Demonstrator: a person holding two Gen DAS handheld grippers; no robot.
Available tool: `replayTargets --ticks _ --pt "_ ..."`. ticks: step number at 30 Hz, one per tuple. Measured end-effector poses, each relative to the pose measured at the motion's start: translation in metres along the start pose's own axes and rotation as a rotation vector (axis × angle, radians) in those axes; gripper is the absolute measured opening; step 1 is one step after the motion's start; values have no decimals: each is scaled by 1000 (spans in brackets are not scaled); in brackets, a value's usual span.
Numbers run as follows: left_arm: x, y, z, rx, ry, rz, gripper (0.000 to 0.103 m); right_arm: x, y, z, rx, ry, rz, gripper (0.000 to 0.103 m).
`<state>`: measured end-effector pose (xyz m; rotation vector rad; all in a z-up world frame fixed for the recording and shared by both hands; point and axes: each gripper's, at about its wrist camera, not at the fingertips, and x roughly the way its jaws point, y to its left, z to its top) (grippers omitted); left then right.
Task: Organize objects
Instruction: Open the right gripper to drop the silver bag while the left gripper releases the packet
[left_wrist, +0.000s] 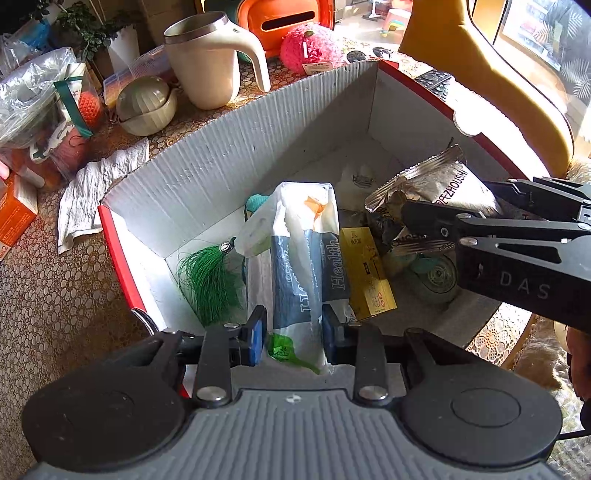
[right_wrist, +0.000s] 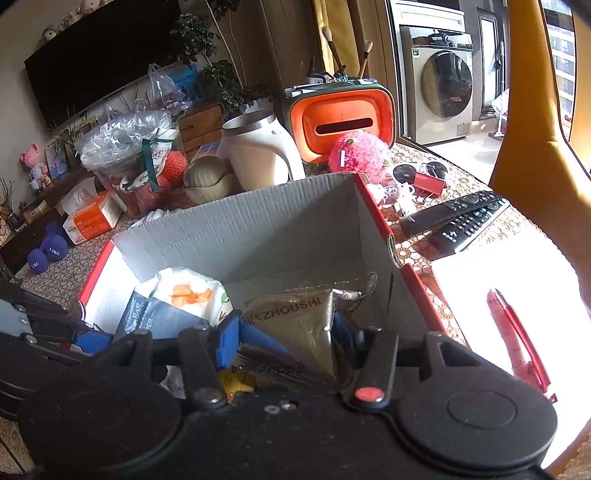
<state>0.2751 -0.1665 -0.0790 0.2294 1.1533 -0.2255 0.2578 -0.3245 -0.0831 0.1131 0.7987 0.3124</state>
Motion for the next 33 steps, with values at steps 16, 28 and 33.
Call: replayTargets --ticks 16,28,33 --pt "8 0 -12 -16 -55 -16 30 0 2 -5 -8 44 -30 58" --pt "-18 -1 -21 -10 -132 -17 49 -20 5 -4 -6 17 -32 63" --pt "-41 -3 -30 3 -185 -11 56 -39 11 -3 -15 -9 -17 63"
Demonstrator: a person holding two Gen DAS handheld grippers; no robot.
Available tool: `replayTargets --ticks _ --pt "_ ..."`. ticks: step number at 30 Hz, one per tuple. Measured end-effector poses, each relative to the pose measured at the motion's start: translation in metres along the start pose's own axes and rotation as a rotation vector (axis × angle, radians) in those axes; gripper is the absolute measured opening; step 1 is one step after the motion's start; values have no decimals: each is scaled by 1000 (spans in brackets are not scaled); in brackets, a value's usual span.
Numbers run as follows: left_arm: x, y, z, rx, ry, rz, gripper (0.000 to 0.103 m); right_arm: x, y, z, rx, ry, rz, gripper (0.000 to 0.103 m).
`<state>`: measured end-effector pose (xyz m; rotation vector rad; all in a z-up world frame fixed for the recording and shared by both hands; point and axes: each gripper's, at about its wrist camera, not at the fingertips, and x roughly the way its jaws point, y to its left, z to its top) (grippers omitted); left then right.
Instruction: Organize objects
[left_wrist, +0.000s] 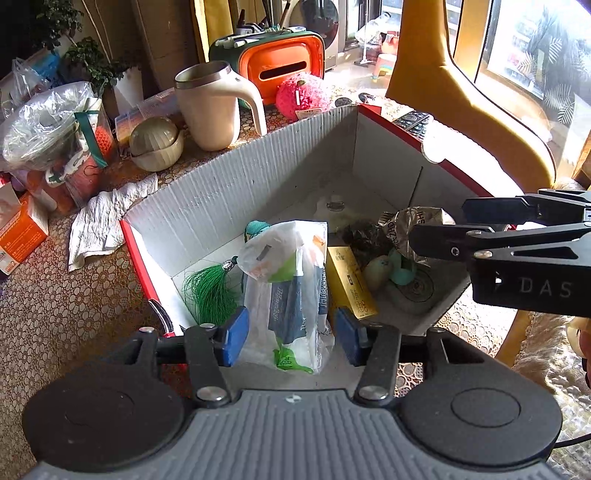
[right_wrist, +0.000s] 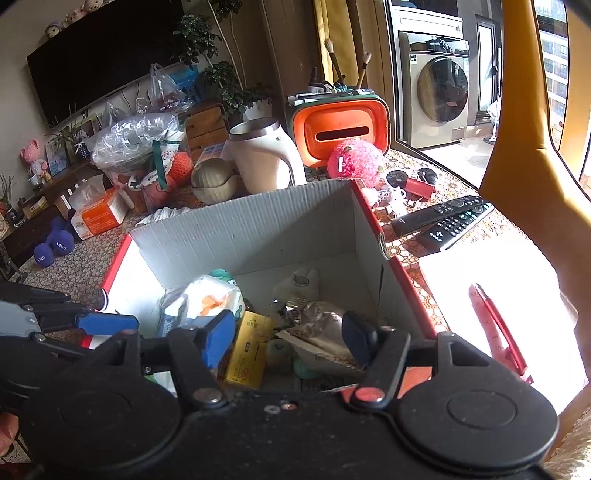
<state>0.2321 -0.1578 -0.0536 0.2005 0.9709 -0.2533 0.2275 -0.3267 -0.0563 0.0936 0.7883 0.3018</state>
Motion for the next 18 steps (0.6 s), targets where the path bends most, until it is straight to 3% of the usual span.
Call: replayTargets --ticks 9,18 --pt "-46 0 -13 10 -93 -1 61 -37 11 -4 -20 -46 39 65" --pt "-83 9 -31 -13 -190 -11 73 -67 19 -13 -18 -75 89 71"
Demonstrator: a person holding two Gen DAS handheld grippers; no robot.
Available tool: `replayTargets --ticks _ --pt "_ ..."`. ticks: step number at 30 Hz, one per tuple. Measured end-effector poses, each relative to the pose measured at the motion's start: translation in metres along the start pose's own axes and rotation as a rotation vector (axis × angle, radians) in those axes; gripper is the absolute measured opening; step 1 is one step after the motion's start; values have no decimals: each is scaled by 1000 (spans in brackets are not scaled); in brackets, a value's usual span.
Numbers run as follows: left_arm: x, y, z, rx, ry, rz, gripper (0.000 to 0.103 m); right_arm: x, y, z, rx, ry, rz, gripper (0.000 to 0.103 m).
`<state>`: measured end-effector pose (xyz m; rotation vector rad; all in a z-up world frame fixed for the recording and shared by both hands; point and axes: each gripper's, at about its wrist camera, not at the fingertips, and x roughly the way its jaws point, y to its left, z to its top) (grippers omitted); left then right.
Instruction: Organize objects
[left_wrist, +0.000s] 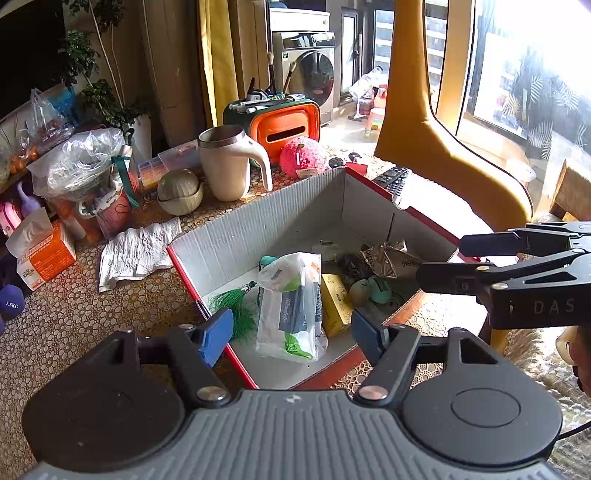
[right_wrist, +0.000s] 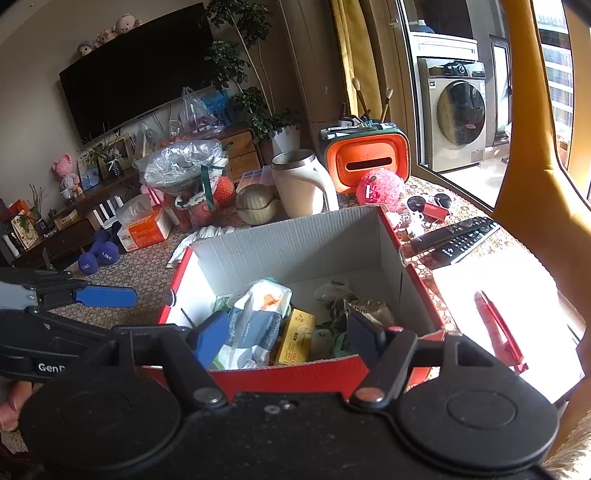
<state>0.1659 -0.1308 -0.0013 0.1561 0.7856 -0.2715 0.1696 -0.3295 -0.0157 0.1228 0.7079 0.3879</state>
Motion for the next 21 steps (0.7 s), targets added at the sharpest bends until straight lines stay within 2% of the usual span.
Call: replayTargets --ticks 4,10,14,21 --pt "-14 2 -8 -8 -49 11 85 -10 7 -7 -18 -8 18 77" --pt "-27 6 -19 -37 -88 -4 87 -27 20 -18 -72 -59 41 90" --pt "-35 8 -28 -61 -116 -10 101 -38 26 -24 -92 -98 50 100" --pt "-47 9 -42 -95 -141 -33 103 -54 32 -33 -109 -139 60 102"
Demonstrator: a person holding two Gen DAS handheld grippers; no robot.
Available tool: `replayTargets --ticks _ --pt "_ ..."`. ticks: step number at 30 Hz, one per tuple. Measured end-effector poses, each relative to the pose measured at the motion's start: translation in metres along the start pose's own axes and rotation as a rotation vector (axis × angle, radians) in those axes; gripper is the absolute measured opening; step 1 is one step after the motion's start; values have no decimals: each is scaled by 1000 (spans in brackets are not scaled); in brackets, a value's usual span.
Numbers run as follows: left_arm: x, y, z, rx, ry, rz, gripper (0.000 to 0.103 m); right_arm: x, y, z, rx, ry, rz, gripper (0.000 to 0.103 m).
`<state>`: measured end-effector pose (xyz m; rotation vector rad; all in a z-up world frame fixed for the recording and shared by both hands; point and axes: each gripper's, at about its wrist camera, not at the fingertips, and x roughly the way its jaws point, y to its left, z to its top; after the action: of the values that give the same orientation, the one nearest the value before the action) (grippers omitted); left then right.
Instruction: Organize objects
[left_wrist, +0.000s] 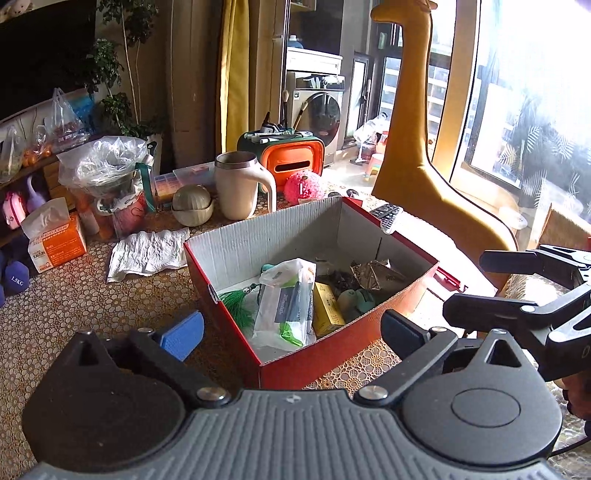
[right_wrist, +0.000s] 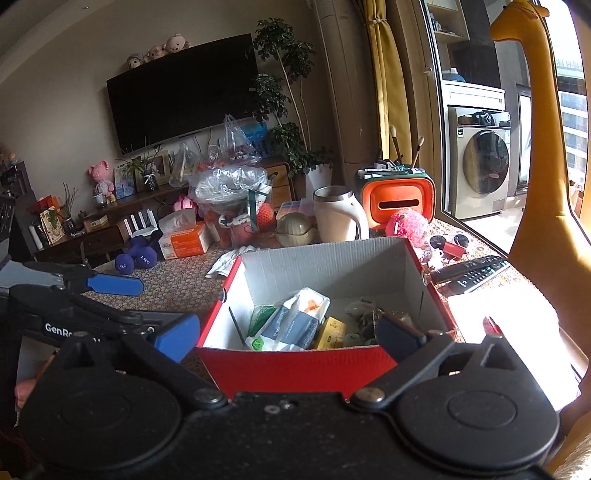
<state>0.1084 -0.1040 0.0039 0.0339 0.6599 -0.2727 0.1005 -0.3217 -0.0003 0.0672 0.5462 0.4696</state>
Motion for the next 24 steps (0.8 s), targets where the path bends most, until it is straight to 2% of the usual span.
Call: replayTargets --ticks 9,14,24 --pt "-17 -9 -9 9 -28 -23 103 -14 11 -11 -9 -27 -24 102" --pt "-20 -15 -12 34 -37 -10 103 -20 13 -14 8 -43 -22 102" --pt "-20 -9 -14 21 -37 -8 103 -24 9 -20 46 -33 -47 102"
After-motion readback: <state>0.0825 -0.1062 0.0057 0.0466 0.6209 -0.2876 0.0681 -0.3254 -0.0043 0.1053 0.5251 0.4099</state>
